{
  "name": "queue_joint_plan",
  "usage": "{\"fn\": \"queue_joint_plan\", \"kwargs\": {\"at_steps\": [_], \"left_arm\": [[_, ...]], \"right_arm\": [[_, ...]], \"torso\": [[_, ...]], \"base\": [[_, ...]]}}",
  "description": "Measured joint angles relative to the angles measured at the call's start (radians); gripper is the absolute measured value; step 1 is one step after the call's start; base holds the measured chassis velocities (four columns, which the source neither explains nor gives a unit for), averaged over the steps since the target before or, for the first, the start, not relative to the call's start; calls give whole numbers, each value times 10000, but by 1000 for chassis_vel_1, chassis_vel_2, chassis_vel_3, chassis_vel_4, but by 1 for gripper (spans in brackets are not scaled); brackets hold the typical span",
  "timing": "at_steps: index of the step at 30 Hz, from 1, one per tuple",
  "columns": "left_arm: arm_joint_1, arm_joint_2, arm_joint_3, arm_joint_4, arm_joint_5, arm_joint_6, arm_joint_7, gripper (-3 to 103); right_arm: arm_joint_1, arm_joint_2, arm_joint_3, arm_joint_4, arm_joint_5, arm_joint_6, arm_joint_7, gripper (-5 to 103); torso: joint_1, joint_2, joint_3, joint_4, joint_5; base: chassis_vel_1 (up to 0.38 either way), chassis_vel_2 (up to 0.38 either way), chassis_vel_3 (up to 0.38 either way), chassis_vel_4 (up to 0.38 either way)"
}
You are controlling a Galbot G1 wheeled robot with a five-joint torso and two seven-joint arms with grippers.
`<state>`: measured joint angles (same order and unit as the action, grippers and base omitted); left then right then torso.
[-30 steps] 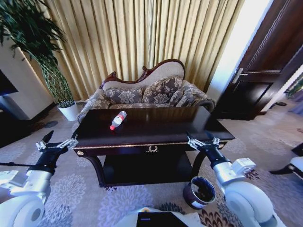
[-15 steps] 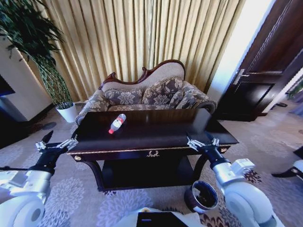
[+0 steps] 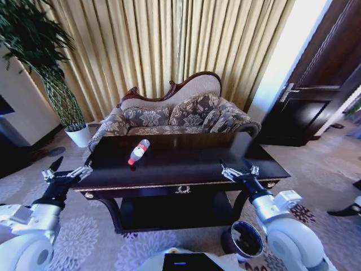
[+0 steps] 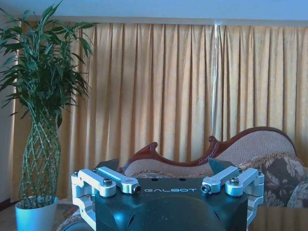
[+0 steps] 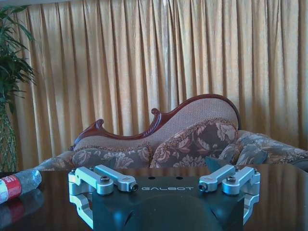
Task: Move to the front of the table and place the trash on the table into the trash bin.
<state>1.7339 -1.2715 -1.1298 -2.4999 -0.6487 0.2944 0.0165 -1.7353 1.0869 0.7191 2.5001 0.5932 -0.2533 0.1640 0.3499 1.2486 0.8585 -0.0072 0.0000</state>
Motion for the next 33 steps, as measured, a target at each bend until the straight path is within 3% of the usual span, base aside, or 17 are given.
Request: {"fn": "queue_joint_plan", "kwargs": {"at_steps": [2,9,10,14,24,28,33], "left_arm": [[-144,169,97,8,-103,40,-154,100],[-1091,2118,324,805,-830,180,-954,100],[-1091,2118,324,805,-830,180,-954,100],[-1720,3283,1056,1294,-1509,551,-1902,100],[-3922,3957,2925,2427,-1528,970,-2575,100],[-5001,3990,4549,2874,-1222,1261,-3231,100],[-5690,3858,5696,3138,-1087,1485,-3529,100]], "right_arm": [[-22,31,0,0,-10,-1,-20,100],[-197,163,6,-1,-102,17,-42,100],[-197,163,6,-1,-102,17,-42,100],[-404,267,-22,-1,-221,77,-36,100],[-552,290,35,-2,-349,248,-39,100],[-238,276,110,-2,-59,205,314,100],[-42,265,248,-1,149,31,421,100]], "torso": [[0,1,0,0,-1],[-3,2,-3,-3,0],[-3,2,-3,-3,0],[-2,1,-1,-3,1],[-2,1,-1,-3,1],[-2,1,-1,-3,0],[-2,1,-1,-2,2]], "base": [[0,0,0,0],[0,0,0,0],[0,0,0,0],[0,0,0,0],[0,0,0,0],[0,0,0,0],[0,0,0,0]]}}
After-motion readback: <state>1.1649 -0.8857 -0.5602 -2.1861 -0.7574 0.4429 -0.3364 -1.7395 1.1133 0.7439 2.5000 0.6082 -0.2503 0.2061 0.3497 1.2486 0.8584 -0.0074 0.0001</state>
